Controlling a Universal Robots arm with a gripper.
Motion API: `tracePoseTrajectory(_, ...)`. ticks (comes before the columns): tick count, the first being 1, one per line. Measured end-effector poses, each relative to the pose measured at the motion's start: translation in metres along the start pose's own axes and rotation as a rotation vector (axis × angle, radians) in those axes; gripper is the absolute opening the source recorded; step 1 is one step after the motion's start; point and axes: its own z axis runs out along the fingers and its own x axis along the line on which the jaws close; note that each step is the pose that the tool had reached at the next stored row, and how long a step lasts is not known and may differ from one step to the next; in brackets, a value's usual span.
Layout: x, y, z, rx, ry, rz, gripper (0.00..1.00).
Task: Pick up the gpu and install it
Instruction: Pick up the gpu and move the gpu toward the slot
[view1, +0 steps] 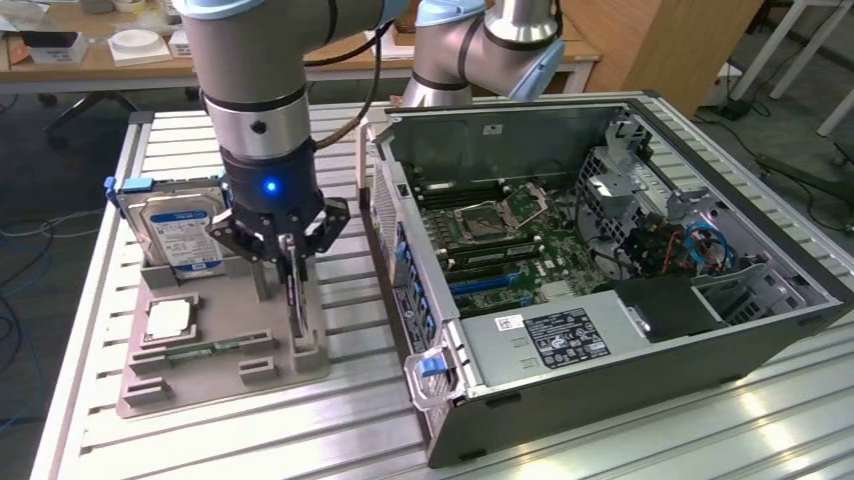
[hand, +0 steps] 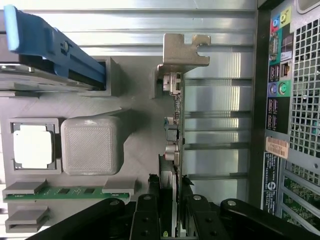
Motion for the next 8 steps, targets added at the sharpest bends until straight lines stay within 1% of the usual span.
tracePoseTrajectory(1,0.000,0.0000,-0.0011,0.0003,0.0001,0.000,0.26)
tracePoseTrajectory(2,0.000,-0.0004,-0.0129,0.0033,-0.0001,0.000,0.26)
tracePoseTrajectory(8,0.000,-0.0006,-0.0191,0.0044,-0.0001,0.000,0.26)
